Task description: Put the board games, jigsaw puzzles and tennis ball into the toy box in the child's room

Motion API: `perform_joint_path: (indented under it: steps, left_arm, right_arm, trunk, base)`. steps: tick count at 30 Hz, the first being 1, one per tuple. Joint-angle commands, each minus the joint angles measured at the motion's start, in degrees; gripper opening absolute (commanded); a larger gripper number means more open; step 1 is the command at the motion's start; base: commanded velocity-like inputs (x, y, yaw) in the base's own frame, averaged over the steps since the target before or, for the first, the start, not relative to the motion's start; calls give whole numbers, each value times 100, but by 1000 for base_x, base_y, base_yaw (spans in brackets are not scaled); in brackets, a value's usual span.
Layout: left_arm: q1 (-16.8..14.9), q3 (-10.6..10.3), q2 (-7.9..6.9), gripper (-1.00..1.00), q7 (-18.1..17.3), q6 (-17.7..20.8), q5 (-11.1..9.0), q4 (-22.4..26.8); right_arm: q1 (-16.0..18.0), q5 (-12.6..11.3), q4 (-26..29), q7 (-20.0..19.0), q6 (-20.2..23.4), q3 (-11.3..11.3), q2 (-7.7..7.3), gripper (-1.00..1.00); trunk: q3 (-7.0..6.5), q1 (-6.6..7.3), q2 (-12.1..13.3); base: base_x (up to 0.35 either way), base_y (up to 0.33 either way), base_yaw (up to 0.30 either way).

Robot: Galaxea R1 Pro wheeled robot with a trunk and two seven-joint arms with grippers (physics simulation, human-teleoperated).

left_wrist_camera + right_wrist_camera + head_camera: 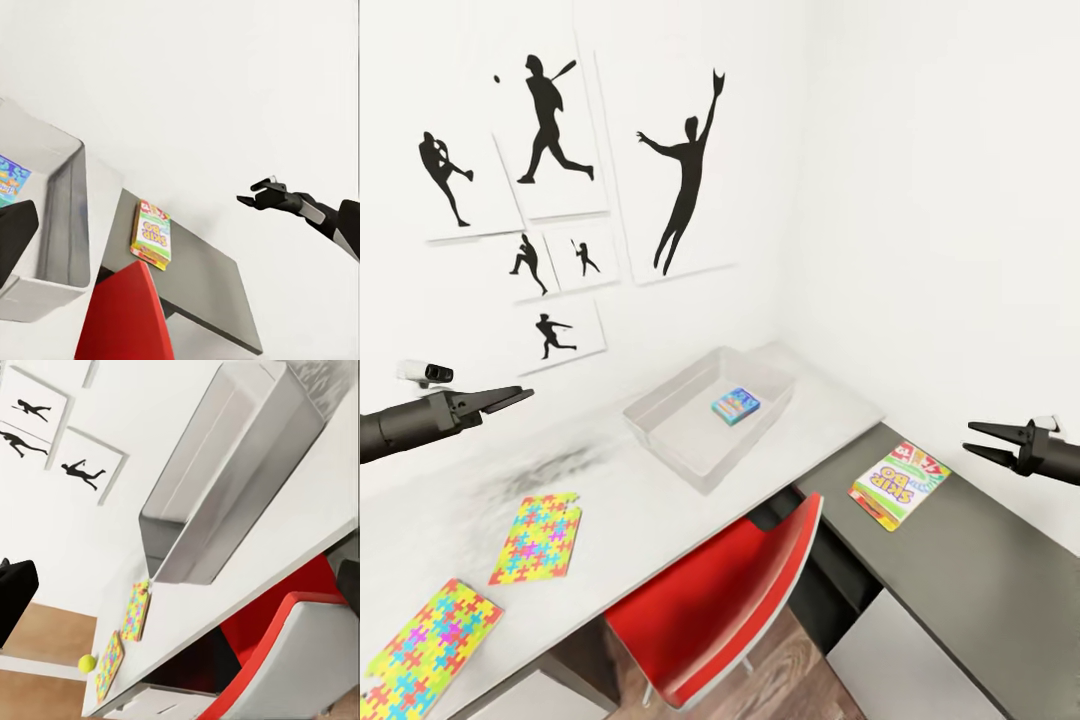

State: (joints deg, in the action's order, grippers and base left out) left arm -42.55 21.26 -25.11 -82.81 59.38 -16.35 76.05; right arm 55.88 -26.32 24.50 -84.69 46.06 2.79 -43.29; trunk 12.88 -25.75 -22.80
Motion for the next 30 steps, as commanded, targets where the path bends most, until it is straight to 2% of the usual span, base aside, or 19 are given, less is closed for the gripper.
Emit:
perform_joint_path:
  steps: [1, 15, 22, 30]
  left_arm:
    - [-5, 1, -3, 100, -16, 59, -4, 0]
    - [-2, 1, -3, 100, -16, 57, 2, 1]
    - [-4, 1, -3, 100, -16, 56, 11, -2]
    - [-5, 3, -3, 100, -16, 56, 14, 0]
  right_arm:
    - [-3, -31, -14, -12, 18, 29, -4, 100]
    - [-74, -31, -41, -12, -66, 29, -18, 100]
    - [-83, -31, -49, -12, -87, 29, -72, 100]
    - [-239, -31, -35, -5, -96, 29, -76, 100]
  trunk:
    - [3, -3, -12]
    - [-125, -3, -12]
    - [-190, -3, -12]
    - [-263, -3, -12]
  base:
    - [-97, 42, -111]
    - [-22, 7, -122]
    - [0, 0, -131]
    - [-1, 0, -132]
